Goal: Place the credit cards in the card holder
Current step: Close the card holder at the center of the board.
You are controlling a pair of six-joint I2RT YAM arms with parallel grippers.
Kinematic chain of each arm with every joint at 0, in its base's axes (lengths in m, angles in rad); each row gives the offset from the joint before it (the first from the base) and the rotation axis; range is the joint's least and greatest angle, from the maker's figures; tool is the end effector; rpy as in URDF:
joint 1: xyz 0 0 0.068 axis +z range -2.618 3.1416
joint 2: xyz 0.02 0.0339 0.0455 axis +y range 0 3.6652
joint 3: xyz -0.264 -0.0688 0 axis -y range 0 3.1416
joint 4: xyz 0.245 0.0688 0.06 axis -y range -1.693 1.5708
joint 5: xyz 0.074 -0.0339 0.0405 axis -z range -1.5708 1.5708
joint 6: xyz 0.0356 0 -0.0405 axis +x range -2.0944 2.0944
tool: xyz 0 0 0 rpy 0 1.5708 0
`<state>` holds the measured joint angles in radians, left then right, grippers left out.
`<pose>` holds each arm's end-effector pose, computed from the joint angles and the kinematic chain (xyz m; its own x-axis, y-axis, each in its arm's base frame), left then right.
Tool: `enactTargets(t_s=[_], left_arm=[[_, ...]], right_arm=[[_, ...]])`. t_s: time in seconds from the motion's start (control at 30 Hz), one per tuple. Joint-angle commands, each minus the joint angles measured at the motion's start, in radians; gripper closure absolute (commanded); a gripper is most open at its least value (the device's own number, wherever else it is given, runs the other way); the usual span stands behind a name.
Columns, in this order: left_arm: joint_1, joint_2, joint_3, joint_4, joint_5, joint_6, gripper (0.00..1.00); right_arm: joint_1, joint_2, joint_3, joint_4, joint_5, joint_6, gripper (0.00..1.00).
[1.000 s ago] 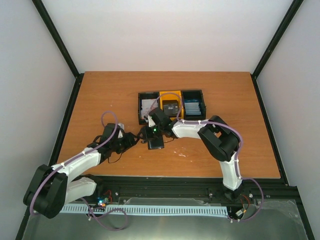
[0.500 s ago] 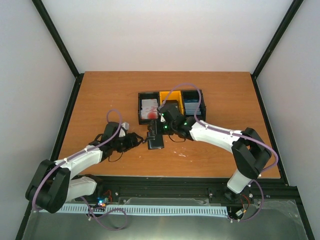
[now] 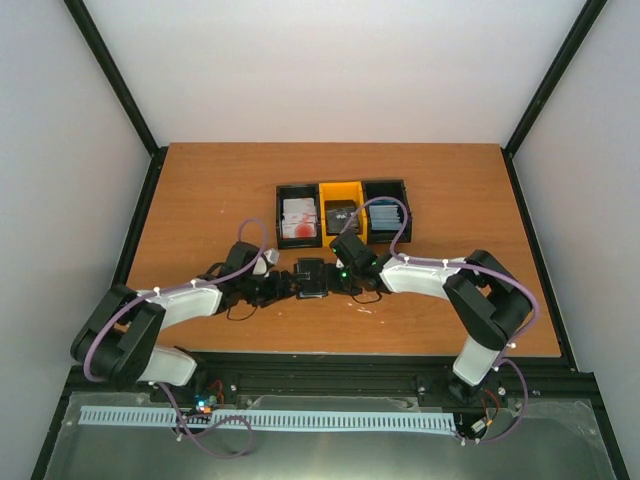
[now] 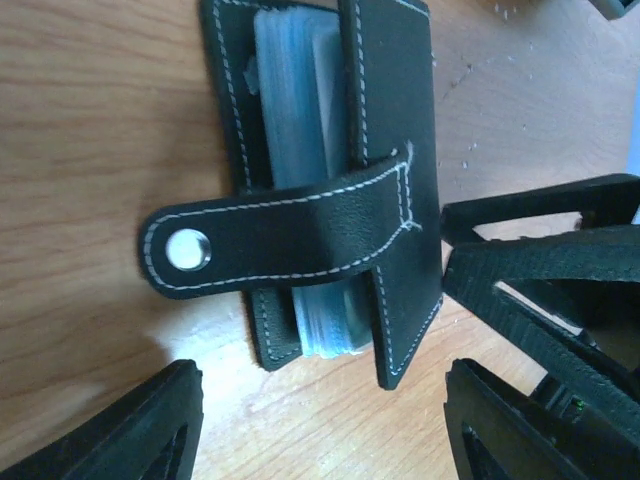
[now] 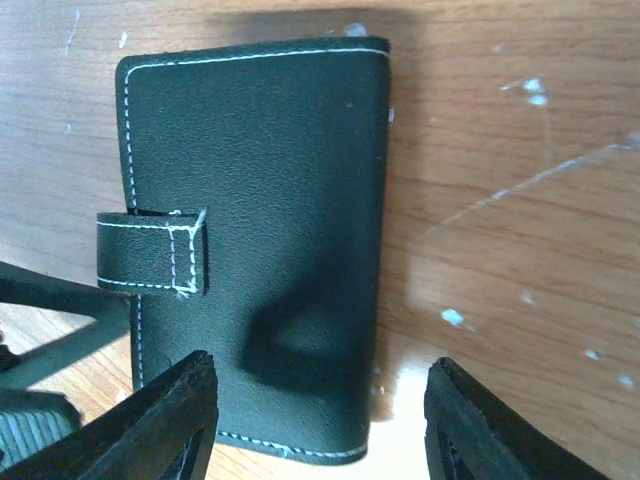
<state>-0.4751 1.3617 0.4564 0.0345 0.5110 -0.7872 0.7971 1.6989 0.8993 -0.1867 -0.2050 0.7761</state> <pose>0.1978 -0.1213 0.1357 -0.9612 -0.2004 -0.1897 -0.0024 0.6936 -0.7204 0.2237 0.2394 0.1507 -0.9615 -0.0028 -0.2748 -0.1476 0.8488 0.5077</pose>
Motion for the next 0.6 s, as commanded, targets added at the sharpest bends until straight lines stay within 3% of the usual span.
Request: enactTargets(t_s=[0.0, 0.1, 0.23, 0.57], left_arm=[[-0.029, 0.028, 0.048, 0.043, 0.027, -0.016, 0.33], [-0.03, 0.052, 0.05, 0.043, 0.014, -0.041, 0.38], [-0.03, 0.097, 0.068, 0.022, -0.021, -0.067, 0.54], [-0.03, 0.128, 0.077, 0.004, -0.069, -0.108, 0.54]], right_arm=[[-0.004, 0.033, -0.028, 0.104, -0.054, 0.039, 0.44], [-0.004, 0.051, -0.035, 0.122, -0.055, 0.049, 0.46], [-0.004, 0.048, -0.054, 0.153, -0.041, 0.048, 0.5], [-0.006, 0.045, -0.114, 0.339, -0.183, 0.069, 0.57]])
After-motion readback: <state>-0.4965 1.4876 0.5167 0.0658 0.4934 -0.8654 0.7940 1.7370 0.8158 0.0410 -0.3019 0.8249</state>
